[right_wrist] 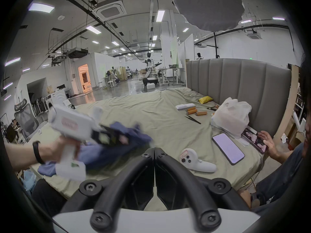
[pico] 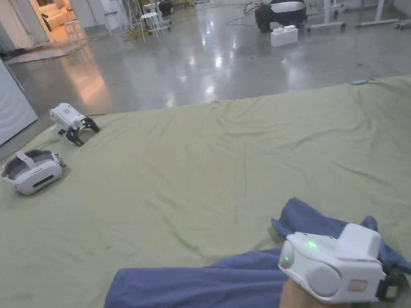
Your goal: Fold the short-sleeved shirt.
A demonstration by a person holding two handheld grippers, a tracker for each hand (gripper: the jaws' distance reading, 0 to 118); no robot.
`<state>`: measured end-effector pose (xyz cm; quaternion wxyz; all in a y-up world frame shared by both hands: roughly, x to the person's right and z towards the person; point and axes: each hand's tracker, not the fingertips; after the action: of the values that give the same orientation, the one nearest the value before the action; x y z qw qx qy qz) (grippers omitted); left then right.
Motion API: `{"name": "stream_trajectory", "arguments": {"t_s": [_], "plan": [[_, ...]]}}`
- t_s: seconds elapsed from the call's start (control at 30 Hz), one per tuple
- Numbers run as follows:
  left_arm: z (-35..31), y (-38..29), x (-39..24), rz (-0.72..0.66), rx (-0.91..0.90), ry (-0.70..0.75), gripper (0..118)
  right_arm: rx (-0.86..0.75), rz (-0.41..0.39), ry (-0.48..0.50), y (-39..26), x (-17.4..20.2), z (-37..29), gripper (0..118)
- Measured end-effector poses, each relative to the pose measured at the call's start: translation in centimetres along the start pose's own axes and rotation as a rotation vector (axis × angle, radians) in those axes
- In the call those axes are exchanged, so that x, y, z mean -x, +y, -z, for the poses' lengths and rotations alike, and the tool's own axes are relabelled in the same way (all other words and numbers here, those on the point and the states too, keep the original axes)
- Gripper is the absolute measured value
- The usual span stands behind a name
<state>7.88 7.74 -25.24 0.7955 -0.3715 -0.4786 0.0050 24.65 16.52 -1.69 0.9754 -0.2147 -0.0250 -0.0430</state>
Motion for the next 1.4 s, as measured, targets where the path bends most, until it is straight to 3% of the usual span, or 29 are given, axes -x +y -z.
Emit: {"name": "stream_trajectory", "arguments": {"t_s": [0.1,0.17,0.3,0.33,0.47,0.67,0.7,0.8,0.9,0.97,1.13,1.3,1.37,1.4], "plan": [[3.9,-2.5,-5.7,0.053,0.084,-0.146,0,-0.002,-0.016,-0.045,-0.1,-0.8,-1.2,0],[5.2,-3.9,-7.7,0.054,0.107,-0.157,5,0.002,-0.032,-0.057,-0.2,-1.2,-1.5,0],[4.0,-5.1,-6.3,-0.098,0.059,-0.12,82,0.009,-0.05,-0.059,-0.4,-1.3,-1.4,0],[2.2,-4.9,-5.7,-0.12,0.022,-0.089,84,0.002,-0.046,-0.047,-0.4,-1.3,-1.2,0],[-8.0,-4.0,-3.2,-0.064,-0.2,0.13,84,-0.042,-0.055,0.003,0.3,0.1,-0.5,0],[-26.4,-6.2,-3.1,0.037,-0.481,0.619,81,-0.176,-0.117,0.062,2.7,2.8,-0.5,0],[-28.9,-7.0,-3.6,0.051,-0.509,0.693,73,-0.194,-0.114,0.074,3.0,3.2,-0.7,0],[-34.5,-9.4,-5.6,0.08,-0.561,0.89,30,-0.229,-0.114,0.09,3.9,4.1,-1.2,0],[-38.1,-11.7,-7.5,0.065,-0.594,1.015,21,-0.247,-0.133,0.091,4.5,4.8,-1.6,0],[-39.2,-13.0,-8.7,0.047,-0.594,1.073,0,-0.254,-0.148,0.09,4.7,5.2,-1.7,0],[-40.6,-14.8,-10.1,0.002,-0.545,1.095,0,-0.245,-0.161,0.096,4.7,5.6,-2.1,0],[-39.5,-13.1,-4.5,-0.175,-0.395,0.939,0,-0.216,-0.15,0.109,4.4,5.6,-1.5,0],[-37.9,-12.3,-0.5,-0.272,-0.353,0.817,19,-0.192,-0.134,0.112,4.0,5.3,-1.2,0],[-36.7,-11.9,1.9,-0.328,-0.308,0.773,40,-0.175,-0.125,0.11,3.8,5.1,-1.0,0]]}}
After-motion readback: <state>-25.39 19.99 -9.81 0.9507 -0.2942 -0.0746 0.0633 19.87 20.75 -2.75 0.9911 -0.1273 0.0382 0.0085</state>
